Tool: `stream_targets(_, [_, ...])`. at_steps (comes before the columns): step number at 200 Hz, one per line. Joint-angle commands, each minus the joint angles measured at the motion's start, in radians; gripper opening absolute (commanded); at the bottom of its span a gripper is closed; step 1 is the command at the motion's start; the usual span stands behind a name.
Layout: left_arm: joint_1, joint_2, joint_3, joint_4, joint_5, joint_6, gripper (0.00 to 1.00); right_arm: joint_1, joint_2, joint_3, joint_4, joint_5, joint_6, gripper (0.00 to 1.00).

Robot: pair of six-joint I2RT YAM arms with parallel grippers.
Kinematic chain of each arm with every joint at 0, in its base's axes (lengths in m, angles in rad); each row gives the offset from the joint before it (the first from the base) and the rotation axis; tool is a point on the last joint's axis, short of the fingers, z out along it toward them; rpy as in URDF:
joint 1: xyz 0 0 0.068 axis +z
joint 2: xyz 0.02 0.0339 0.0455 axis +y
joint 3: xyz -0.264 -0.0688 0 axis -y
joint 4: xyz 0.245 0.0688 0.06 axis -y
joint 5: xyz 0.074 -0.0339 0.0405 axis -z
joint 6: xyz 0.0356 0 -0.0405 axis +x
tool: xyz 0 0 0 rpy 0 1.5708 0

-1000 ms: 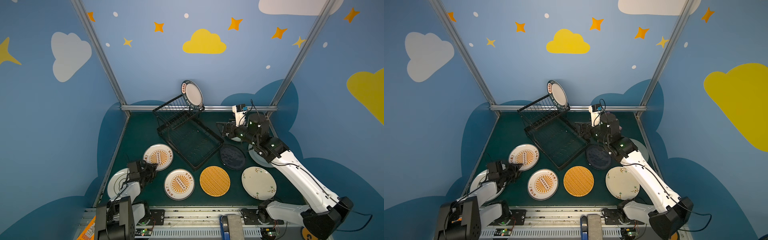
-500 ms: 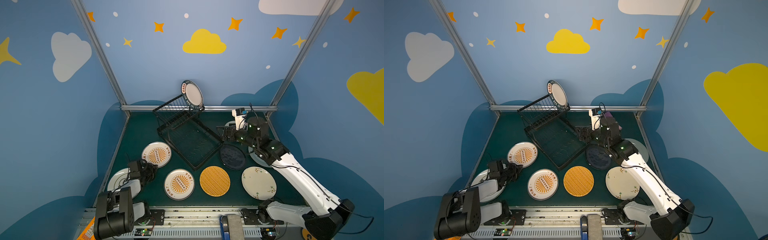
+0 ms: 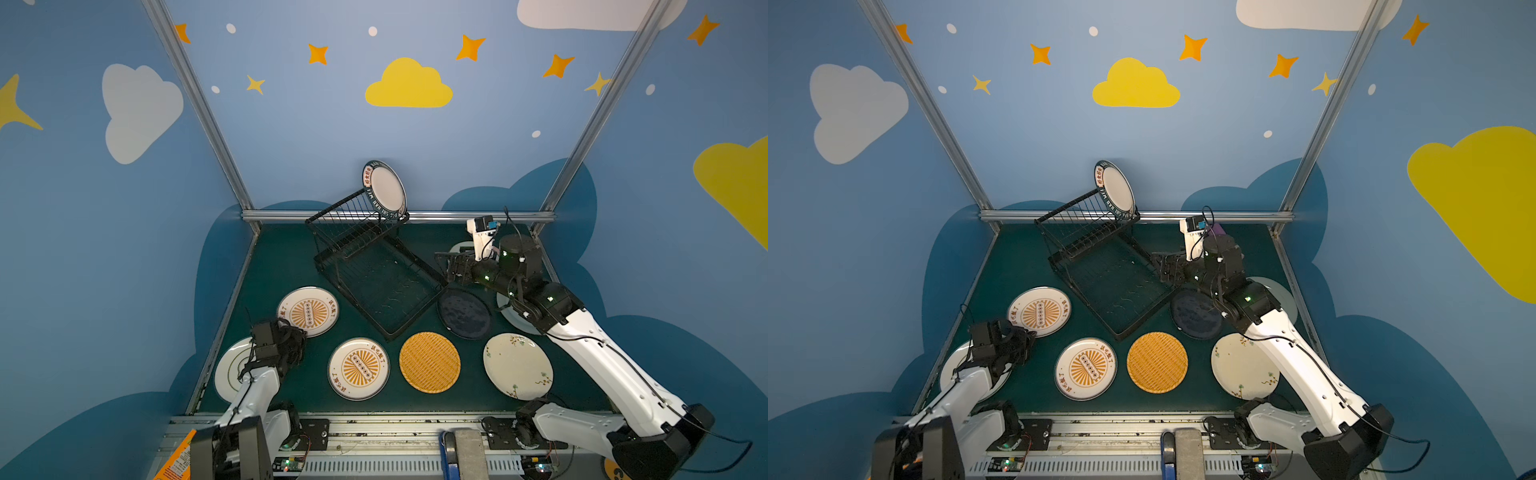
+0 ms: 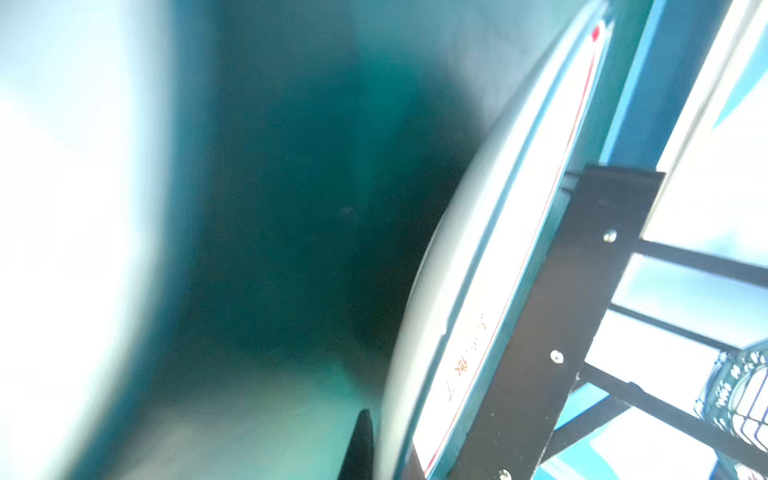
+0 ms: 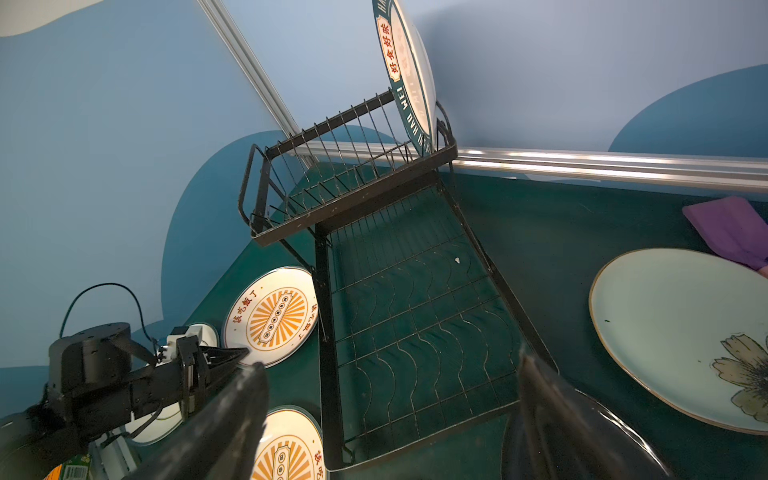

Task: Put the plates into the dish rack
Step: 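Lift the orange-printed plate upright with the left gripper toward the right gripper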

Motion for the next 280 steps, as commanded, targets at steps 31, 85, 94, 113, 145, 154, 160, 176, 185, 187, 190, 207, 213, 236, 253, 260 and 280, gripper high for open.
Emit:
stream_targets(31, [0.127,-0.172,0.120,-0.344,0.053,0.102,0.04,0.004,0.024,-0.006,-0.002,-0.030,0.018,0.92])
stream_targets(85, [0.247,-0.230,0.294,-0.582,0.249,0.276,0.04,0.005,0.057,0.003,-0.005,-0.044,0.021,0.91])
stream_targets(94, [0.256,-0.234,0.322,-0.613,0.279,0.308,0.04,0.002,0.065,0.008,-0.008,-0.050,0.022,0.92])
stream_targets(113, [0.257,-0.217,0.379,-0.674,0.359,0.388,0.04,-0.007,0.085,0.016,-0.013,-0.079,0.030,0.91])
stream_targets(145, [0.219,-0.209,0.396,-0.674,0.507,0.460,0.04,-0.033,0.111,0.014,-0.008,-0.134,0.064,0.91])
stream_targets(154, [0.195,-0.221,0.389,-0.665,0.527,0.462,0.04,-0.038,0.114,0.002,0.005,-0.152,0.079,0.92])
stream_targets(160, [0.175,-0.228,0.389,-0.661,0.535,0.465,0.04,-0.044,0.115,-0.008,0.017,-0.168,0.093,0.91])
stream_targets(176, [0.107,-0.235,0.406,-0.674,0.538,0.489,0.04,-0.057,0.131,-0.025,0.031,-0.206,0.120,0.91])
stream_targets(185, [0.059,-0.228,0.420,-0.680,0.533,0.507,0.04,-0.062,0.142,-0.028,0.035,-0.219,0.130,0.91])
stream_targets(187, [0.046,-0.226,0.424,-0.679,0.535,0.508,0.04,-0.063,0.144,-0.028,0.036,-0.222,0.132,0.91])
stream_targets(190, [0.027,-0.221,0.427,-0.677,0.537,0.509,0.04,-0.065,0.148,-0.030,0.038,-0.229,0.135,0.91])
stream_targets(207, [-0.089,-0.195,0.437,-0.636,0.526,0.492,0.04,-0.073,0.164,-0.038,0.055,-0.260,0.149,0.91])
stream_targets(213, [-0.132,-0.186,0.438,-0.611,0.520,0.481,0.04,-0.075,0.169,-0.039,0.056,-0.269,0.154,0.91])
stream_targets(236, [-0.265,-0.144,0.438,-0.459,0.502,0.381,0.04,-0.088,0.176,-0.054,0.049,-0.296,0.179,0.91])
stream_targets(253, [-0.353,-0.106,0.442,-0.327,0.486,0.298,0.04,-0.093,0.171,-0.087,0.067,-0.328,0.177,0.91])
stream_targets(260, [-0.389,-0.083,0.453,-0.294,0.478,0.279,0.04,-0.094,0.169,-0.097,0.070,-0.336,0.177,0.91])
stream_targets(280, [-0.461,-0.016,0.475,-0.194,0.462,0.231,0.04,-0.097,0.172,-0.118,0.066,-0.357,0.179,0.91])
